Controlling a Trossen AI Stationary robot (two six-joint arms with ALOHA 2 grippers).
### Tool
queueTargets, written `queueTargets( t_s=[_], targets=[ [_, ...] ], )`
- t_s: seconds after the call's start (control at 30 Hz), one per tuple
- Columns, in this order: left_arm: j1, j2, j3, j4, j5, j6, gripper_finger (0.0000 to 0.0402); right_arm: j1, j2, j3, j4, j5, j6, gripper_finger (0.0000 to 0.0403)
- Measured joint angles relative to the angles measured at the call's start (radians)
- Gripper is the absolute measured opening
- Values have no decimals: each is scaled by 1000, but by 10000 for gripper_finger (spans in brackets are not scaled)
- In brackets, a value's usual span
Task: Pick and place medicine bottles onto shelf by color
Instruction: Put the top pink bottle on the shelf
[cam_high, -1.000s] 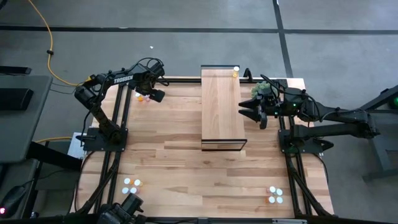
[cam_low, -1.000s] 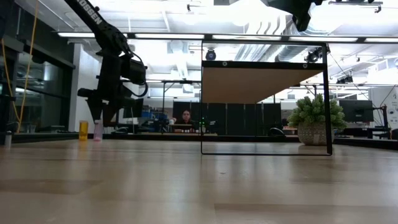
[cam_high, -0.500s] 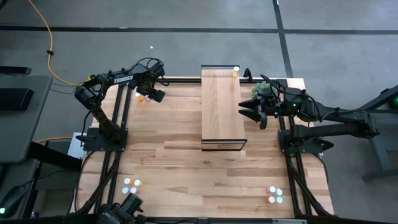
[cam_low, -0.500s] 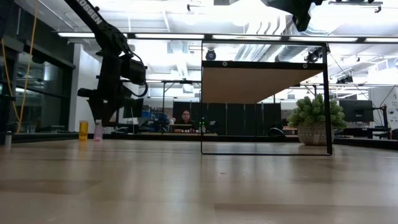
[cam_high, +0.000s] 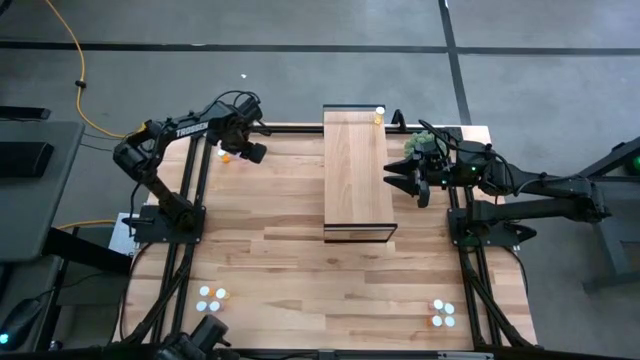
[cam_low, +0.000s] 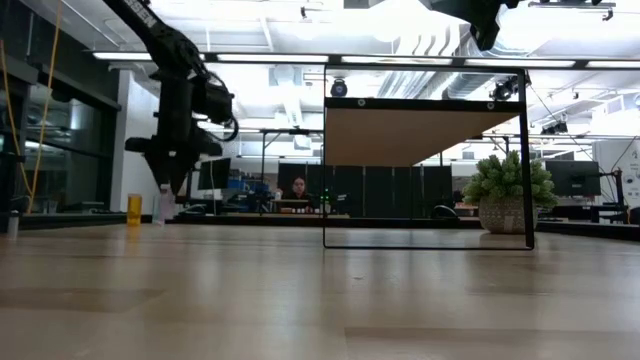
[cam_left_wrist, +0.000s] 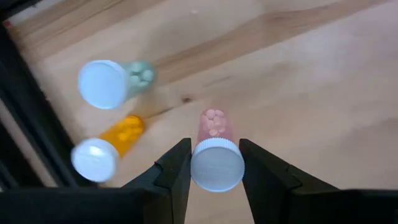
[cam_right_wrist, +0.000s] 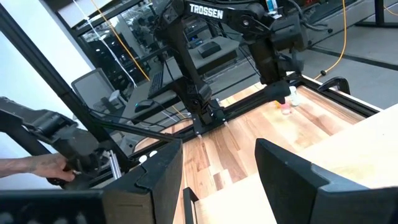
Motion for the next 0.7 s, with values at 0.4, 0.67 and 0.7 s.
queueTargets(
  t_s=[0.4,0.67,0.7],
  targets=[
    [-211,-80,345,-192,51,8,115,0,0,0,0,0,-3,193],
    [-407,66,792,-296,51,42,115,0,0,0,0,0,-24,193],
    [-428,93,843,-308,51,42,115,0,0,0,0,0,-28,193]
  ],
)
